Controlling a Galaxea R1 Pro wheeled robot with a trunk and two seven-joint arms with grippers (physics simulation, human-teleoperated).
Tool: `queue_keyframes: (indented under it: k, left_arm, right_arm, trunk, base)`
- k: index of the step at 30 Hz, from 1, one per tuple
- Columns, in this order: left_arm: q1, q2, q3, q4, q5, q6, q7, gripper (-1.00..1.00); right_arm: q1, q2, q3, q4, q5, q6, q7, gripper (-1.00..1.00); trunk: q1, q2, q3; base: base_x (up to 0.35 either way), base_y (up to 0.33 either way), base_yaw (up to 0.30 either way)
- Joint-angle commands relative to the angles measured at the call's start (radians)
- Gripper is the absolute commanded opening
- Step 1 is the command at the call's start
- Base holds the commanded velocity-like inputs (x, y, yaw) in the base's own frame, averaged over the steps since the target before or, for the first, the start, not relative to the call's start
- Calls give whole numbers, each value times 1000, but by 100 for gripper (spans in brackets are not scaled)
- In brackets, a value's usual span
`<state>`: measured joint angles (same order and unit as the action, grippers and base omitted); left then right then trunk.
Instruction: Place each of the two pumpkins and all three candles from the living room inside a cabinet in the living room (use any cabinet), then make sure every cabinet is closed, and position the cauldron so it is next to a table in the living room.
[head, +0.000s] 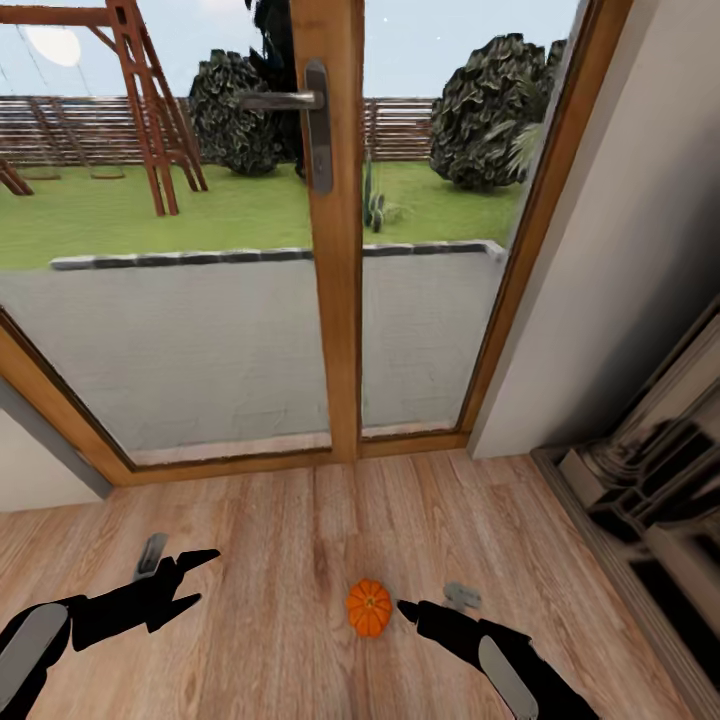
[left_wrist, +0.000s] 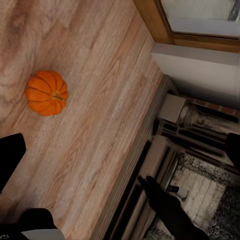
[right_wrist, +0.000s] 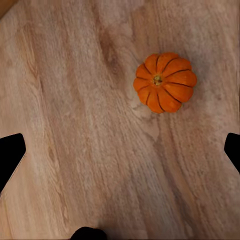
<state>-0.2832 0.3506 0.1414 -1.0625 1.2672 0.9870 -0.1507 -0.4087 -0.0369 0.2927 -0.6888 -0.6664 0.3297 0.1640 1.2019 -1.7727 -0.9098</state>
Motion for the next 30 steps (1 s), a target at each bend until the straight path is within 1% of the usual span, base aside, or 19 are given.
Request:
queue_keyframes:
  k: [1, 3, 6, 8, 11, 18, 22, 27, 30]
  left_arm:
    - [-1, 0, 1, 1, -10, 4, -10, 100]
    - [-1, 0, 1, 1, -11, 4, -10, 100]
    - [-1, 1, 1, 1, -11, 4, -10, 100]
    - [-1, 1, 1, 1, -11, 4, -10, 100]
    - [-1, 1, 1, 1, -11, 4, -10, 100]
    - [-1, -3, 1, -1, -11, 3, -10, 100]
    - [-1, -7, 1, -2, -11, 3, -10, 100]
    - [-1, -4, 1, 1, -11, 2, -10, 100]
    - [-1, -5, 1, -1, -12, 2, -10, 100]
  right_arm:
    - [1, 6, -7, -1, -6, 3, -16, 100]
    - [2, 16, -17, -1, -8, 7, -32, 100]
    - [1, 21, -22, -1, -12, 11, -40, 100]
    - [1, 22, -24, -2, -17, 12, -42, 100]
    - [1, 22, -25, -3, -36, 12, -41, 100]
    - [1, 22, -25, -6, -53, 11, -34, 100]
    - [1, 21, -24, -33, -59, 8, -30, 100]
    - [1, 21, -24, -44, -59, 1, -29, 100]
    - [1, 22, -24, -47, -59, 9, -30, 100]
  trunk:
    - [0, 0, -1]
    - [0, 0, -1]
    - [0, 0, -1]
    - [0, 0, -1]
    - [0, 0, -1]
    - [0, 0, -1]
    - [0, 0, -1]
    - [0, 0, -1]
    - [0, 0, -1]
  base:
    - [77, 205, 0]
    - [118, 195, 0]
    - [134, 105, 0]
    - [166, 90, 0]
    - [207, 165, 0]
    - [148, 221, 0]
    - [30, 64, 0]
    - [42, 55, 0]
    - [180, -127, 0]
